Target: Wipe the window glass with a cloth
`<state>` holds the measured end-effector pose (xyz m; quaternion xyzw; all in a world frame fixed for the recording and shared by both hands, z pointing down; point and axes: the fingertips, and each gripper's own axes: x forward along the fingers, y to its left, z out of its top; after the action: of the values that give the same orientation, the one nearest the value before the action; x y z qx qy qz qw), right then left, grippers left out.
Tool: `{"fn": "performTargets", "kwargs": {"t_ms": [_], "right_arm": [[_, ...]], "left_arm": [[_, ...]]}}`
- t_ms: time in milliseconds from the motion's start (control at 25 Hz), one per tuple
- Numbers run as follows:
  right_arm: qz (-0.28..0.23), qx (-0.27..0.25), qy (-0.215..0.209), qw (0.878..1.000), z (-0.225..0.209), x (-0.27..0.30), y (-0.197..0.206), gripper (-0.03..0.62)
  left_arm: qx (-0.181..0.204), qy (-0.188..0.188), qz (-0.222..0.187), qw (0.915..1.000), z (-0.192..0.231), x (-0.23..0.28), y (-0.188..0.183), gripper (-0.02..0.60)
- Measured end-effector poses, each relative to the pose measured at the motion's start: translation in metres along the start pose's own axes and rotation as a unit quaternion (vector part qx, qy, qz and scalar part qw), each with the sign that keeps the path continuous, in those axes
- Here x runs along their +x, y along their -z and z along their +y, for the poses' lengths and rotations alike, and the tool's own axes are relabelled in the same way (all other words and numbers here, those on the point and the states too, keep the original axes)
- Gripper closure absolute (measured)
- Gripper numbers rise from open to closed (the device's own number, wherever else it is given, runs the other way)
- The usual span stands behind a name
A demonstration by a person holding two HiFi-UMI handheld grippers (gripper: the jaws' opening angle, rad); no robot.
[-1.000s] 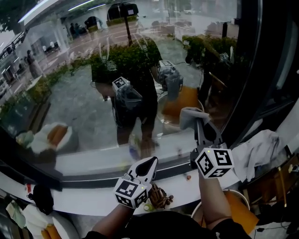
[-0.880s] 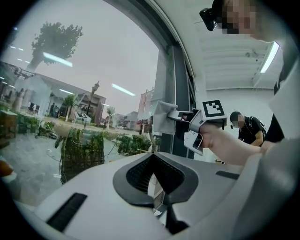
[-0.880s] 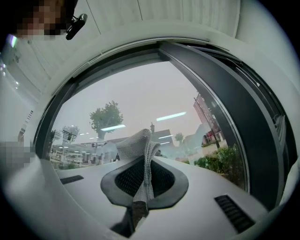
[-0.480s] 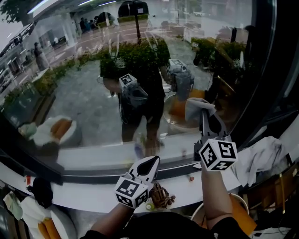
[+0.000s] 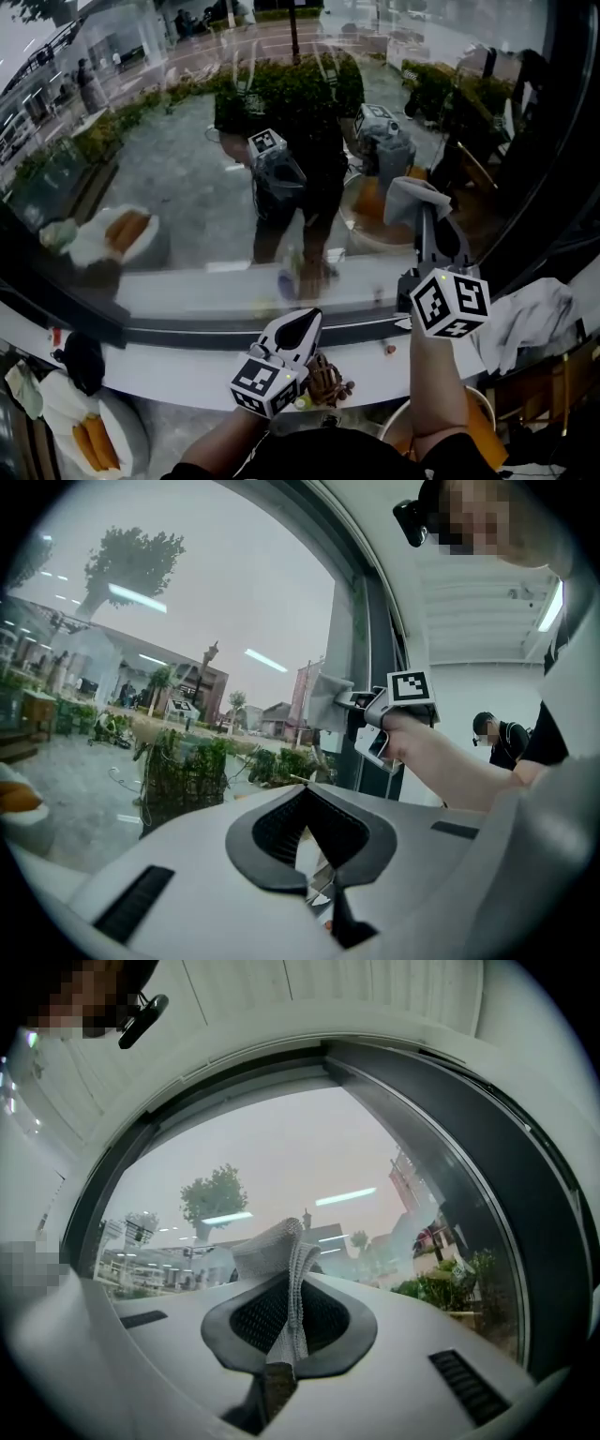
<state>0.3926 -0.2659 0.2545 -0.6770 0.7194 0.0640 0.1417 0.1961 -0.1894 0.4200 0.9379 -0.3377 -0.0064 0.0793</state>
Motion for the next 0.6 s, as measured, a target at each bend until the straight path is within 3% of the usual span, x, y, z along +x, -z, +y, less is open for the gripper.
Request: {"fn": "performTargets", "kwargs": {"t_ms": [440, 600], "right_arm": [[0.005, -0.006, 0.026, 1.0, -0.003, 0.007, -0.002, 0.559], [0.012, -0.01, 0.029, 0.999, 0.014, 0.01, 0.009, 0.559]], "left_arm": [[0.012, 0.017, 0.014, 0.9997, 0.005, -0.012, -0.004, 0.574], [0.007, 0.018, 0.014, 0.9997, 0.016, -0.027, -0.001, 0.574]]}}
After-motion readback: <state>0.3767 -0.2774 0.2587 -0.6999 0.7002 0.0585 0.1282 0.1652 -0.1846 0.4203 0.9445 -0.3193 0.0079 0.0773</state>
